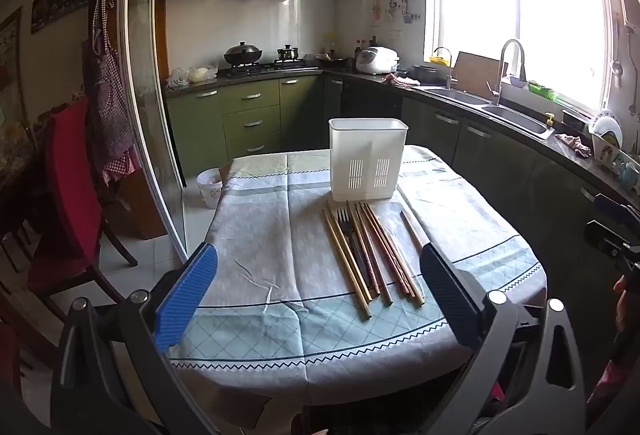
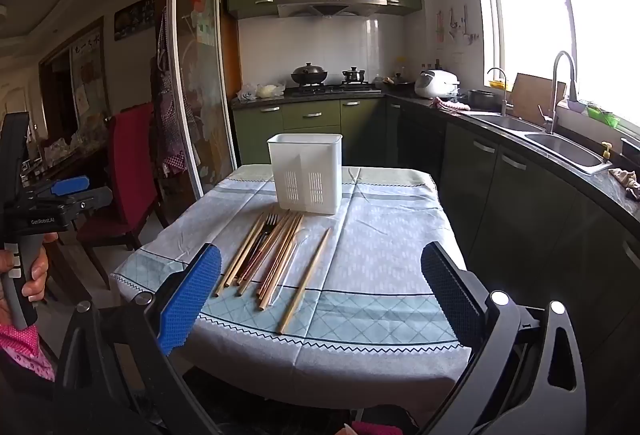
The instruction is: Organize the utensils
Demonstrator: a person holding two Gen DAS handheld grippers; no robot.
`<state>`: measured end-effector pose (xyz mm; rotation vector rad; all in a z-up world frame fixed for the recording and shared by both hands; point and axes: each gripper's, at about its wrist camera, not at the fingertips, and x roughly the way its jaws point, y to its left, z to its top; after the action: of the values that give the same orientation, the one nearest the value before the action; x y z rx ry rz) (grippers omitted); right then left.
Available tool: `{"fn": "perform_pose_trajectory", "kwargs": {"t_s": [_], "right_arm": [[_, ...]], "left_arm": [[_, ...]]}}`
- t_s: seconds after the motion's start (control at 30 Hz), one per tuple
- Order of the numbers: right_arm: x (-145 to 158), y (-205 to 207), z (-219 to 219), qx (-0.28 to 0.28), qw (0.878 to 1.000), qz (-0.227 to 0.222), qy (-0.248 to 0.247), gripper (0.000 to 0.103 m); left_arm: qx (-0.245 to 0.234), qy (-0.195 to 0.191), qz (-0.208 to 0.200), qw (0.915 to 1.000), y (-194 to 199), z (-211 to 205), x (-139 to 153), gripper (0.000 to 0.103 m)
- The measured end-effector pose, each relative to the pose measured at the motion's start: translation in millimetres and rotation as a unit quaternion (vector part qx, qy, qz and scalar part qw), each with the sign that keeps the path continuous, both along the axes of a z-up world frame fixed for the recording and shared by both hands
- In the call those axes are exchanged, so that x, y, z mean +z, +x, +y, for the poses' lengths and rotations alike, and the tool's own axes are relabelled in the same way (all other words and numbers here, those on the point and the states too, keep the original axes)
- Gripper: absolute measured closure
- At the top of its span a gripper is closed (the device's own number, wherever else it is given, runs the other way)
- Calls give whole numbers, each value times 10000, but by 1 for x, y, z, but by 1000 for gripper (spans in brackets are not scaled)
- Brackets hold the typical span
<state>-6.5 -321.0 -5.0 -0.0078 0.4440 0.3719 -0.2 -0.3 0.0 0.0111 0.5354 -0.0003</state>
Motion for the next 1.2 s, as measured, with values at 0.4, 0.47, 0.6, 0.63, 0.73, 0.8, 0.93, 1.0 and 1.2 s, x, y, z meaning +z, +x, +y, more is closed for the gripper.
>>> {"fn": "perform_pose_trajectory", "kwargs": {"t_s": [0.4,0.47,0.6,0.63,0.73,0.8,0.93,1.0,1.2], "right_arm": [[-1,1,1,-11,10000,3,-47,4],[-1,1,1,-6,10000,5,-48,4],[-1,2,1,-12,10000,9,-50,4],[-1,2,1,-15,10000,9,-51,4],[0,2,1,-13,10000,13,-50,4],[0,3,0,-19,10000,21,-52,4],[-3,3,2,-17,10000,28,-56,4],[-5,2,3,-28,10000,30,-58,4],[-8,4,-1,-28,10000,40,-52,4]], "left_arm": [[-18,-29,29,10000,-2,-2,-1,7],[-10,-33,57,10000,0,2,-4,7],[-3,-41,61,10000,1,5,-7,7],[-6,-43,62,10000,1,5,-8,7],[-1,-40,74,10000,1,4,-7,7],[-5,-42,79,10000,1,5,-8,7],[27,-60,97,9999,2,5,-11,7],[31,-59,102,9999,1,6,-13,7],[45,-65,109,9999,0,5,-14,7]]}}
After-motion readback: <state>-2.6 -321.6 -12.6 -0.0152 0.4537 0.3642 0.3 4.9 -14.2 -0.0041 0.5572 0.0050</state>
